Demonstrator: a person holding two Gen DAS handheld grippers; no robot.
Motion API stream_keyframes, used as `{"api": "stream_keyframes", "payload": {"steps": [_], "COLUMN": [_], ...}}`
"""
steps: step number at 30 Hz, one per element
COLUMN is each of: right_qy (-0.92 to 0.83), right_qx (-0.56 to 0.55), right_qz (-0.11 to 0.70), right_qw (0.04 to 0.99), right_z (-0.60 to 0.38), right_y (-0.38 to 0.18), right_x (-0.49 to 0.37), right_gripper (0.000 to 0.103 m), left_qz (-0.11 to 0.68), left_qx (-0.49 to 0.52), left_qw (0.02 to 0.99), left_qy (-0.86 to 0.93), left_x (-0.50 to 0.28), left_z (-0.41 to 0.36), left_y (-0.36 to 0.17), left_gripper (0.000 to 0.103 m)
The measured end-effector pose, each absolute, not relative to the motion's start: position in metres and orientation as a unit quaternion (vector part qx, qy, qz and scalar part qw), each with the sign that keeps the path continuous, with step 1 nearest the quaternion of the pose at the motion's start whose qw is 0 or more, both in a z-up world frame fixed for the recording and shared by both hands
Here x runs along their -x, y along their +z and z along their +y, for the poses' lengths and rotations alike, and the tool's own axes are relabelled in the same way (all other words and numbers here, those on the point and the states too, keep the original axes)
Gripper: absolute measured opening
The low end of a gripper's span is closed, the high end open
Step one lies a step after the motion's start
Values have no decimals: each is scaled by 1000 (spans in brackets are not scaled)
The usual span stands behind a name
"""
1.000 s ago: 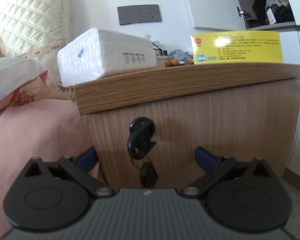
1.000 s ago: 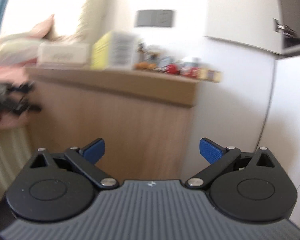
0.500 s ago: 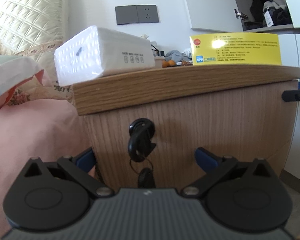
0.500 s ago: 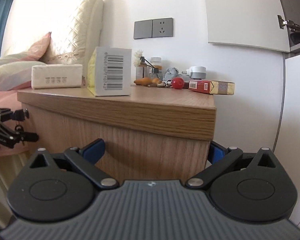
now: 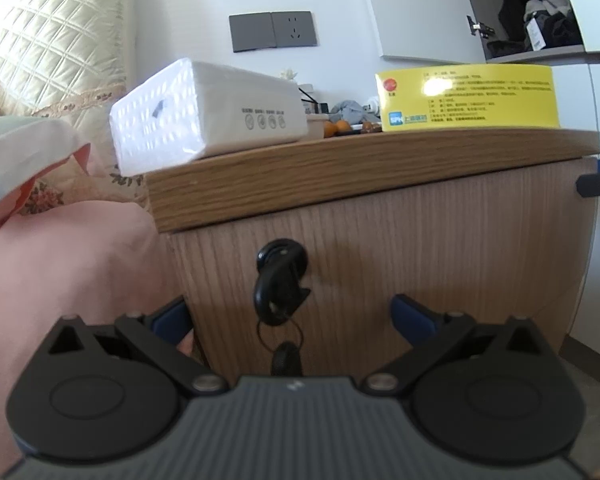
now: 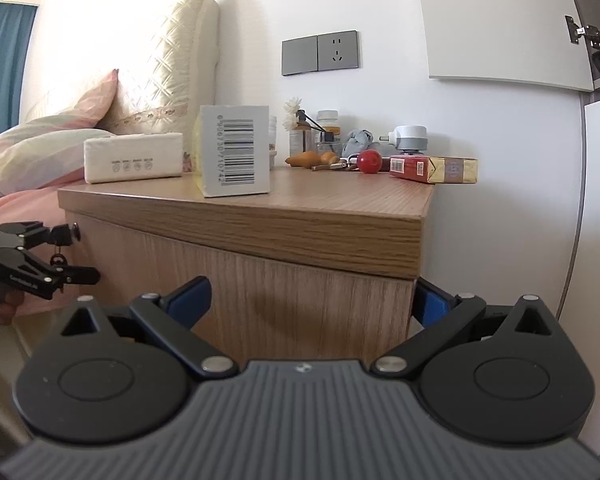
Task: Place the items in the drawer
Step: 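Pull the drawer outward from the nightstand with the left tool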
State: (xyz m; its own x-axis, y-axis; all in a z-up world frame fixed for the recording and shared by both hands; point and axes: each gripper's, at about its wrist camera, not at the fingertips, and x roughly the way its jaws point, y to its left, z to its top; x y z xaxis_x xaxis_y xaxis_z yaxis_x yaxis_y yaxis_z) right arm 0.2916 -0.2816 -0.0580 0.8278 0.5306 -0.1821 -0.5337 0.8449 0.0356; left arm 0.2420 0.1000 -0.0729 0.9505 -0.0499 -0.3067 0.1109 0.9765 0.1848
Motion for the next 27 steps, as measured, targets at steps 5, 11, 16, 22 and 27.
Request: {"api": "stream_keyframes", "payload": {"steps": [5, 11, 16, 22, 27], "right_qy": [285, 301, 310, 321, 328], "right_qx": [2, 11, 15, 16, 4], "right_qz": [95, 98, 100, 102, 107], "right_qw": [954, 949, 945, 941, 939], "right_z": [-285, -289, -292, -296, -299], "right_y": [-57, -56, -55, -54, -52], "right_x": [-286, -274, -263, -246, -234], "right_gripper": [103, 103, 103, 103, 103], "left_qz": [152, 153, 157, 161, 166], "left_qx": [-103, -107, -111, -72, -83], "left_qw": [982, 981, 980, 983, 982], "left_qy": [-45, -45, -47, -48, -45], "left_x": [-234, -223, -211, -195, -183], "left_z": [100, 98, 97, 98, 95], "left_y": [-73, -72, -71, -65, -64], "left_gripper": [102, 103, 102, 103, 103]}}
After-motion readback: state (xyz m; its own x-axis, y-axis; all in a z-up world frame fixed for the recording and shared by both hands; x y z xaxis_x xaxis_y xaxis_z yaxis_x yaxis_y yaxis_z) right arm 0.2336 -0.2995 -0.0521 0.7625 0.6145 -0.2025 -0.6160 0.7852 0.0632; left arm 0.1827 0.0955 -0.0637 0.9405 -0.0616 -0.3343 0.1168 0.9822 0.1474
